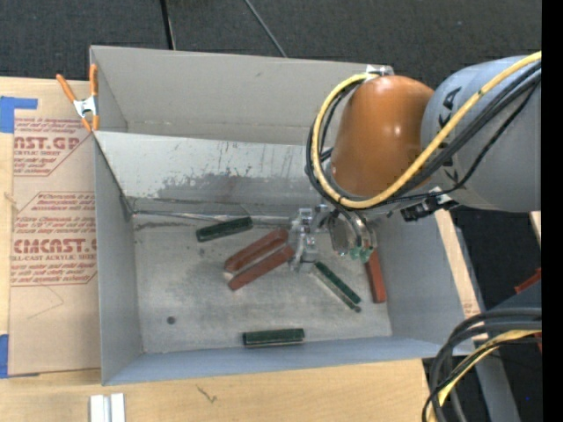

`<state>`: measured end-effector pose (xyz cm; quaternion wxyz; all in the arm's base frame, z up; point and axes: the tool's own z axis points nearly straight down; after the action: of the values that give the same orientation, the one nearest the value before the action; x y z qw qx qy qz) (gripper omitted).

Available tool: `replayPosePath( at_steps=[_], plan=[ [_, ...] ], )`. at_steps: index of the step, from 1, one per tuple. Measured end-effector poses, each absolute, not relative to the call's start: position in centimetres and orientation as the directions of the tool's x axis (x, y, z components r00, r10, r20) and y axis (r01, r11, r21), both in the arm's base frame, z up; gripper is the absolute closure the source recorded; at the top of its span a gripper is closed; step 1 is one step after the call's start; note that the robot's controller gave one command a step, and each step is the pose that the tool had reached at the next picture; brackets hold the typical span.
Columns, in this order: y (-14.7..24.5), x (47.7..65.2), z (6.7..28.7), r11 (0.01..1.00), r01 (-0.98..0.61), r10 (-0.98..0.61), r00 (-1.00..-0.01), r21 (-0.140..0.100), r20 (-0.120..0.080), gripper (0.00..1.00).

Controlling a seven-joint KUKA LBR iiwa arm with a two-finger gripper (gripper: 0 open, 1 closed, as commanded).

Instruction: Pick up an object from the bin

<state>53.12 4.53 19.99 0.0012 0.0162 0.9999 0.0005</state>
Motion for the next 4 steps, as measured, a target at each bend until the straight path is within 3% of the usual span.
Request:
replayPosePath(
  at_steps=[1, 2, 3, 4],
  plan=[
    [4.5, 53.1, 20.0, 0.999, 0.033, 0.033, -0.999, 0.001, -0.002, 1.0],
    [4.8, 53.9, 24.3, 0.996, 0.095, 0.095, -0.996, 0.0, 0.003, 1.0],
    [3.1, 55.2, 30.4, 1.0, -0.016, -0.016, -1.0, 0.0, -0.001, 1.0],
    [3.3, 54.4, 28.4, 0.995, -0.104, -0.104, -0.994, -0.001, -0.016, 1.0]
  ],
)
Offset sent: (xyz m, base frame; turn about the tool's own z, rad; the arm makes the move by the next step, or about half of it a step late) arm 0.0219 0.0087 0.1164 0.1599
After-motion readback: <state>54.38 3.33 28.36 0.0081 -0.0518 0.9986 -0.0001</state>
